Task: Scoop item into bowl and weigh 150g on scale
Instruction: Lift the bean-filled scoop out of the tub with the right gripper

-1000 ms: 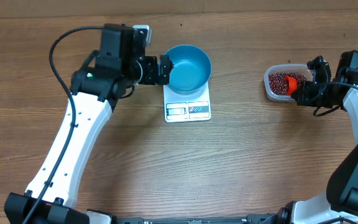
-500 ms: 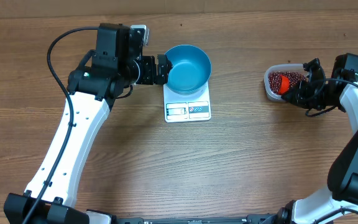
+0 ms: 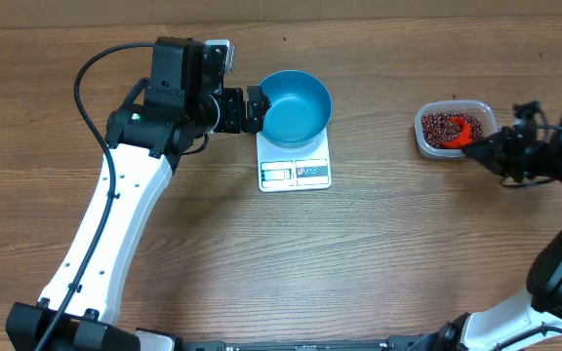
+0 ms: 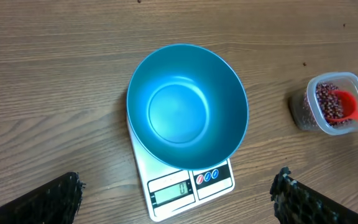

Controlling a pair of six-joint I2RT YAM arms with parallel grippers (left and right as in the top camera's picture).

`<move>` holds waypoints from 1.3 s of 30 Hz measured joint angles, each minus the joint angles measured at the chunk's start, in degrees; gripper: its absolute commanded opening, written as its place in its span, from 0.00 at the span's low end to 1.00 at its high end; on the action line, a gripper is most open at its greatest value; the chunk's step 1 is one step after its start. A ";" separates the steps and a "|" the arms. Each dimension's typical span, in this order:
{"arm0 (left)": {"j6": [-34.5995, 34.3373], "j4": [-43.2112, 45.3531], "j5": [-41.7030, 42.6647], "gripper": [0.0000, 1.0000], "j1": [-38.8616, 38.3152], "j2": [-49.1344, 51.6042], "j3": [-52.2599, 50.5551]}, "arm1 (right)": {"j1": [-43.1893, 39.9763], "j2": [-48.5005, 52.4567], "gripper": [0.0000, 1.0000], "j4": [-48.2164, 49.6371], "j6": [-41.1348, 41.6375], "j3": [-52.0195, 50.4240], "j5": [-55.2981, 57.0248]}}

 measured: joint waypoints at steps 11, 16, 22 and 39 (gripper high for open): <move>0.00 0.00 0.00 1.00 0.02 0.00 0.00 | -6.01 0.00 0.04 -3.56 -0.83 0.00 -8.87; 0.00 -0.02 0.00 1.00 0.00 0.00 0.00 | -6.38 0.00 0.04 -4.87 -2.01 0.00 -13.25; 0.00 -0.42 0.00 1.00 0.00 0.00 0.00 | -6.40 0.00 0.04 -5.38 -2.51 0.00 -16.26; 0.00 -0.74 0.00 0.99 0.00 0.00 0.00 | -3.17 0.00 0.04 -8.04 -4.76 0.00 -27.91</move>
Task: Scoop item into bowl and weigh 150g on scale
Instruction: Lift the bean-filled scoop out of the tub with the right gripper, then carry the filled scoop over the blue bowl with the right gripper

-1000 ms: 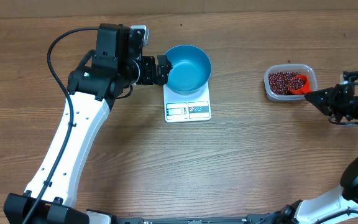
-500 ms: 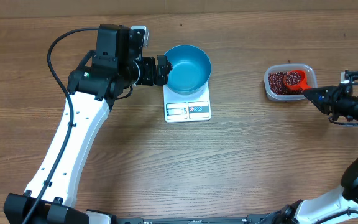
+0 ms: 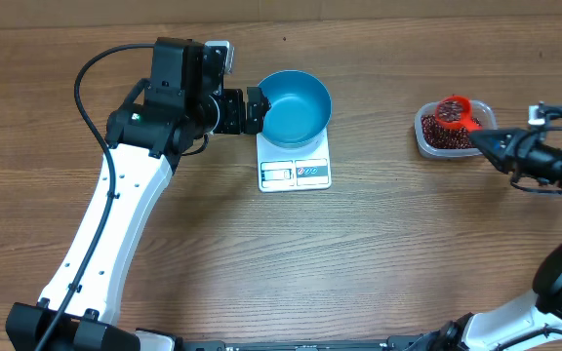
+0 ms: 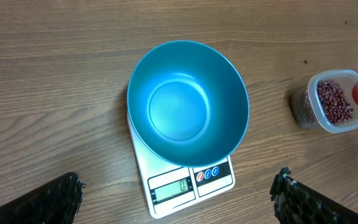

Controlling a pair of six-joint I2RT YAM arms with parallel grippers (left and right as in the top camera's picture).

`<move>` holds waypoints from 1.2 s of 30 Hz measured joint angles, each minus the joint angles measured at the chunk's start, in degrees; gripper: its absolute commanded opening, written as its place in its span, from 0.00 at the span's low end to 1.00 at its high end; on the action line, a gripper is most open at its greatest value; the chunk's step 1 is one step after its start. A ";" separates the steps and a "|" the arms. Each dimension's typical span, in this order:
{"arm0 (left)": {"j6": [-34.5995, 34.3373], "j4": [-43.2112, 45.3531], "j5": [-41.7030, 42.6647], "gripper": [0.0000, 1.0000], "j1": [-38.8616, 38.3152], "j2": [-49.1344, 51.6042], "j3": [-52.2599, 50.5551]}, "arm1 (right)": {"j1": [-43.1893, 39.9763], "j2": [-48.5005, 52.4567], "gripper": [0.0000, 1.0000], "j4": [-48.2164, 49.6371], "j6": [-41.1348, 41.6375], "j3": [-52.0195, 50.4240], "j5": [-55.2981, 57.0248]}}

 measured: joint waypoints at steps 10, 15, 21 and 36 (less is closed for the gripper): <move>0.00 -1.27 0.00 0.99 0.00 0.00 0.00 | 13.55 0.00 0.04 -0.11 -0.09 0.37 -4.20; 0.02 -1.84 0.00 0.99 0.00 0.00 0.00 | 18.69 0.00 0.04 2.01 1.81 2.05 -5.05; 0.00 -2.19 0.00 0.99 0.00 0.00 0.00 | 25.51 0.00 0.04 11.10 8.63 2.40 -5.49; 0.00 -2.93 0.00 1.00 0.00 0.00 0.00 | 38.10 0.00 0.04 31.71 30.88 2.80 4.02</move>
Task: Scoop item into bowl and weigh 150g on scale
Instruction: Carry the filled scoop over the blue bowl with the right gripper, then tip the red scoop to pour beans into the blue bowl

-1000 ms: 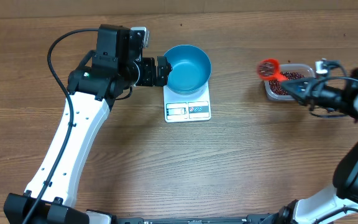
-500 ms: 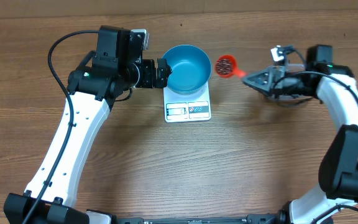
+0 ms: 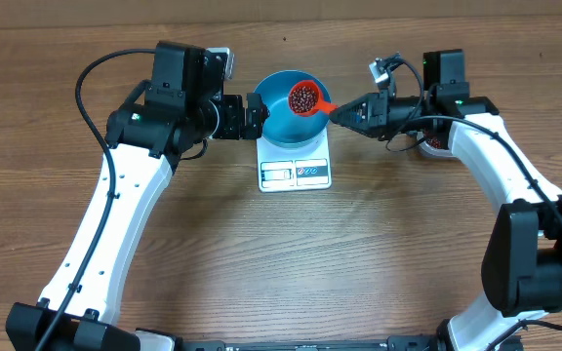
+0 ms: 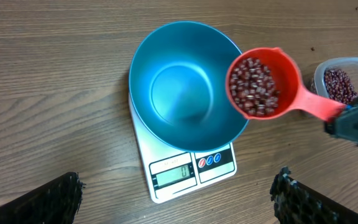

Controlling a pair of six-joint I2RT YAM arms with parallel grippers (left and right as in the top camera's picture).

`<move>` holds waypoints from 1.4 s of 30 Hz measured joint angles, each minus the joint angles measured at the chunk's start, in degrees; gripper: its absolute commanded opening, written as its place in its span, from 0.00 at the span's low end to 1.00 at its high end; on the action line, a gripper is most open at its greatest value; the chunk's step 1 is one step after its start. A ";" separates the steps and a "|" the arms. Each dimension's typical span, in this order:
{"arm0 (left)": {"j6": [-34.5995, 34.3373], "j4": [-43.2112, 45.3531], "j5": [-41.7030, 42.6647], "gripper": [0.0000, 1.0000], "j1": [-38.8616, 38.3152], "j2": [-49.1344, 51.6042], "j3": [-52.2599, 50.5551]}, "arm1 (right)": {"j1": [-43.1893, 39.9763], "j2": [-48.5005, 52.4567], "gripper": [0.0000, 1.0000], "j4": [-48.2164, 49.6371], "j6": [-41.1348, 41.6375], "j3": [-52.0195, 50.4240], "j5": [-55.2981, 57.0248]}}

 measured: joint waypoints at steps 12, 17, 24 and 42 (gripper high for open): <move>0.00 0.00 0.00 1.00 0.00 0.00 0.00 | 6.10 0.04 0.04 -5.27 -1.09 3.65 16.57; 0.00 0.00 0.00 1.00 0.00 0.00 0.00 | 9.51 0.11 0.04 -14.12 -5.27 10.36 27.10; 0.02 -0.02 0.00 0.99 0.00 0.00 0.00 | 14.88 0.11 0.04 -22.05 -10.69 18.97 43.01; 12.17 -7.28 5.55 1.00 0.00 -0.42 0.11 | 21.42 0.11 0.04 -25.44 -14.16 20.98 61.51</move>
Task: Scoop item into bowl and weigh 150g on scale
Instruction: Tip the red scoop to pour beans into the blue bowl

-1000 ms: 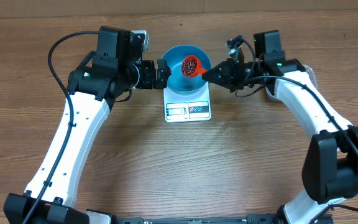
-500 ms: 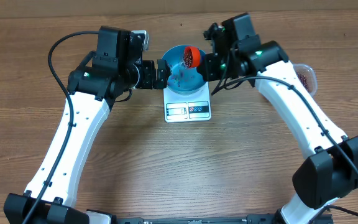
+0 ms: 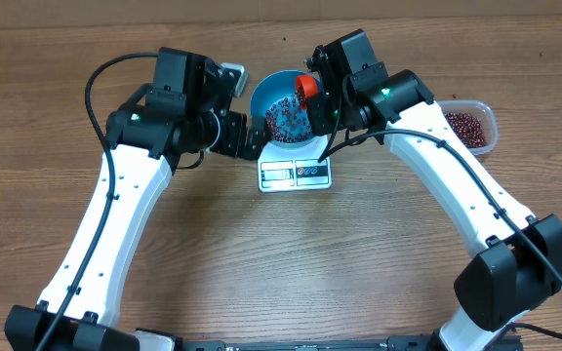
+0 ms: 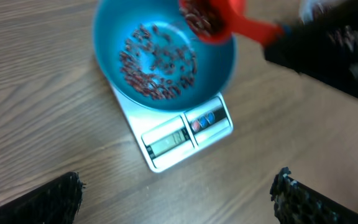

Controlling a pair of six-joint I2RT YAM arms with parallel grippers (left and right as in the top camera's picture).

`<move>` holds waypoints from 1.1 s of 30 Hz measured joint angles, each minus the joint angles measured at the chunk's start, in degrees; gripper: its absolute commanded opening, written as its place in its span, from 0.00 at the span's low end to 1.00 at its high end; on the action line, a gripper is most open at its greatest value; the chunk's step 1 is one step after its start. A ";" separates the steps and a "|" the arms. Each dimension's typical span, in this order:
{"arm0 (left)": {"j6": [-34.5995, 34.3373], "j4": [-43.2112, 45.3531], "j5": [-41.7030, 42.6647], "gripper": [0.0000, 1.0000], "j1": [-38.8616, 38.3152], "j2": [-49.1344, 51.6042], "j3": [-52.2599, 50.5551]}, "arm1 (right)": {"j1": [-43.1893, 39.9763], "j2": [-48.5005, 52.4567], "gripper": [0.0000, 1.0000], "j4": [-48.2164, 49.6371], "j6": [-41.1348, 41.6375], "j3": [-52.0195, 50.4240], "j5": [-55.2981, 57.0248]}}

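Note:
A blue bowl (image 3: 261, 96) stands on the white scale (image 3: 296, 174), and red beans (image 3: 283, 115) lie scattered in it. My right gripper (image 3: 322, 105) is shut on the handle of a red scoop (image 3: 305, 86), which is tipped over the bowl's far right rim. In the left wrist view the scoop (image 4: 213, 15) leans into the bowl (image 4: 107, 37) with beans (image 4: 157, 62) under it, above the scale (image 4: 185, 134). My left gripper (image 3: 250, 135) is open and empty just left of the bowl and scale, and its fingers stand wide apart in the left wrist view (image 4: 178, 186).
A clear plastic container (image 3: 468, 125) with more red beans stands at the right of the wooden table. The right arm reaches across from the right over the scale's right side. The scale's display (image 4: 166, 142) faces the front edge.
The scoop was level and full over the bowl's right rim; now it is tipped and beans lie in the bowl. The left gripper has shifted a little towards the front, still open.
The bowl stood empty on the scale with my left gripper open beside it. My right gripper held the scoop in the bean container, then full above it, then full over the bowl. Now the scoop is tipped and beans are in the bowl.

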 measured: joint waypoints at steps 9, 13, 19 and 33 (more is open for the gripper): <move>11.04 -11.69 1.92 0.99 -2.12 -8.20 0.33 | 0.00 0.00 0.04 0.07 -1.09 0.00 0.66; 12.63 -14.78 1.25 0.99 -3.08 -9.09 0.52 | 0.00 0.00 0.04 0.85 -1.75 0.00 0.66; 9.73 -14.97 -4.39 1.00 -3.13 -9.01 0.52 | 0.00 0.00 0.04 2.43 -3.04 0.00 0.66; 4.24 -15.50 -9.16 0.99 -3.13 -9.01 0.52 | 0.00 0.00 0.04 3.41 -12.33 0.00 2.14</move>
